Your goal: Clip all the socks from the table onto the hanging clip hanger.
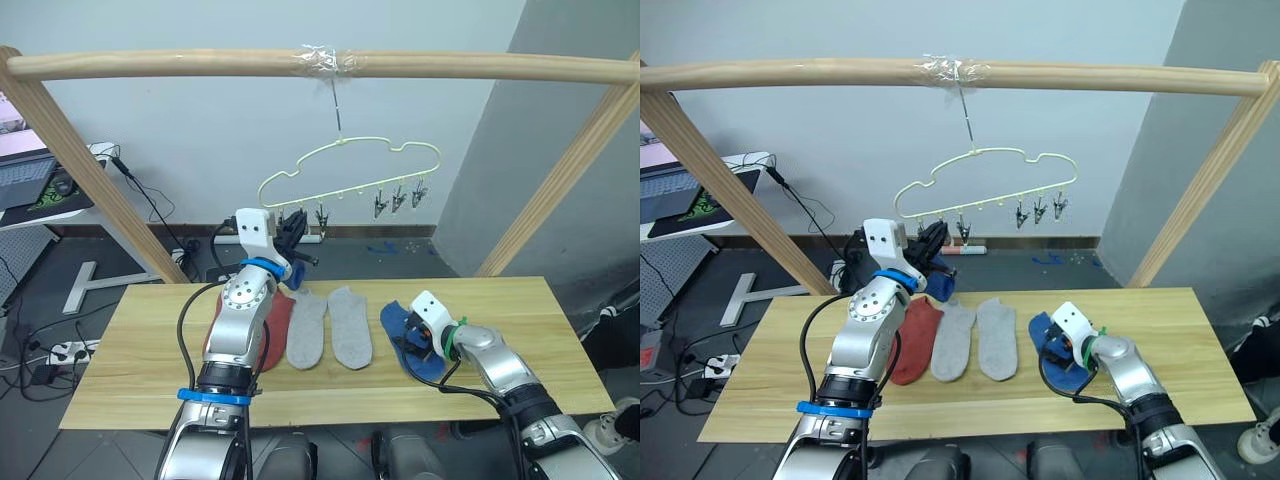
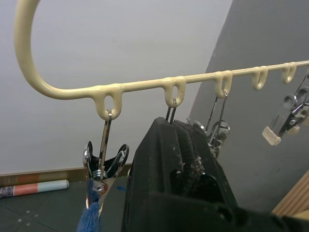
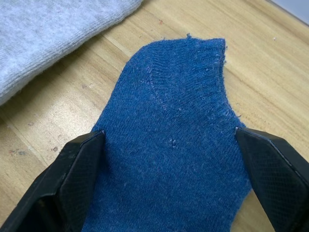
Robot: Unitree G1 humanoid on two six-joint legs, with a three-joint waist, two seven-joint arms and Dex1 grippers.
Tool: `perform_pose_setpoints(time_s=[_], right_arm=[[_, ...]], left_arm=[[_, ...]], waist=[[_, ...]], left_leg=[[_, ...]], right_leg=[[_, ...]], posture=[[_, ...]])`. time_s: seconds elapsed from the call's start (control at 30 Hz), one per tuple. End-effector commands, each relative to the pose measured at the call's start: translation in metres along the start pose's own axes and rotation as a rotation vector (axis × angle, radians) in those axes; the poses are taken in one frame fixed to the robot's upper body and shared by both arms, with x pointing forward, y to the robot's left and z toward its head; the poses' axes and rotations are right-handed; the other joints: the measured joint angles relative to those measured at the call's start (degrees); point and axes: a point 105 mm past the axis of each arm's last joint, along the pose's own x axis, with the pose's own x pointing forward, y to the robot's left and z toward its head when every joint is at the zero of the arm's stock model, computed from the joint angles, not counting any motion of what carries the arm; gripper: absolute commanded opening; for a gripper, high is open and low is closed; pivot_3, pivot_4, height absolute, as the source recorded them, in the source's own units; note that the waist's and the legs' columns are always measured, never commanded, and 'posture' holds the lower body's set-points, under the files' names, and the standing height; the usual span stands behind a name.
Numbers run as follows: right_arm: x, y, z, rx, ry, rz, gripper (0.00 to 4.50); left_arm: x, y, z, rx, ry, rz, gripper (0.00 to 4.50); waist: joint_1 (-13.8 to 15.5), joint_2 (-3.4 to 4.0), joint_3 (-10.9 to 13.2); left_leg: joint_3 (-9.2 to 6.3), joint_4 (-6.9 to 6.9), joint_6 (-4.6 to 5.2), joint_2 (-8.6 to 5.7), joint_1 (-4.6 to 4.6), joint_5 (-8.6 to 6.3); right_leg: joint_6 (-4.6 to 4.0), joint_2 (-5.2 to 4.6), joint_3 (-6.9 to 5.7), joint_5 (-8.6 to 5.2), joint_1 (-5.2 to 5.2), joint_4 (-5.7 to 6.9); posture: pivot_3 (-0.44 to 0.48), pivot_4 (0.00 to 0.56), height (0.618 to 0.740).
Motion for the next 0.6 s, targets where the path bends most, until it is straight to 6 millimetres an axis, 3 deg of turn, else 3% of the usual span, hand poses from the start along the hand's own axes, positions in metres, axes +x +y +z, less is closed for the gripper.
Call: perform_pose_setpoints(time_s=[0.03, 0.13, 0.5, 0.6], right_arm=[[0.002, 0.005, -0.028, -0.045, 0.094, 0.021, 4.49], [0.001, 0.007, -0.036, -0.033, 0.111, 0.03, 3.97], [0.0, 0.008, -0.037, 0.044, 0.095, 0.045, 0.18], [-0.001, 0.009, -0.036, 0.04, 0.09, 0.053, 0.02]], left_arm=[[0.001, 0.0, 0.01, 0.012, -0.037, 0.004, 0.0], [0.001, 0.001, 0.01, 0.013, -0.038, 0.005, 0.0], [0.0, -0.001, 0.01, 0.01, -0.038, -0.003, 0.0], [0.001, -0.001, 0.01, 0.011, -0.039, -0.003, 0.0]], waist=[[0.0, 0.0, 0.0], [0.0, -0.01, 0.0], [0.1, -0.01, 0.0], [0.2, -0.01, 0.0]], left_leg=[[0.0, 0.0, 0.0, 0.0, 0.01, 0.0], [-0.01, 0.01, 0.02, 0.0, 0.05, -0.01], [-0.12, 0.01, 0.17, -0.05, 0.75, -0.08], [-0.12, -0.01, 0.17, -0.04, 0.76, -0.08]], right_leg=[[0.01, 0.0, 0.0, -0.01, 0.01, 0.0], [0.04, 0.0, -0.01, 0.0, 0.08, -0.01], [0.3, 0.0, -0.04, -0.15, 0.9, -0.18], [0.3, 0.0, -0.04, -0.15, 0.9, -0.17]], posture=[[-0.004, 0.164, 0.74], [0.001, 0.161, 0.74], [-0.001, 0.149, 0.74], [-0.001, 0.147, 0.74]])
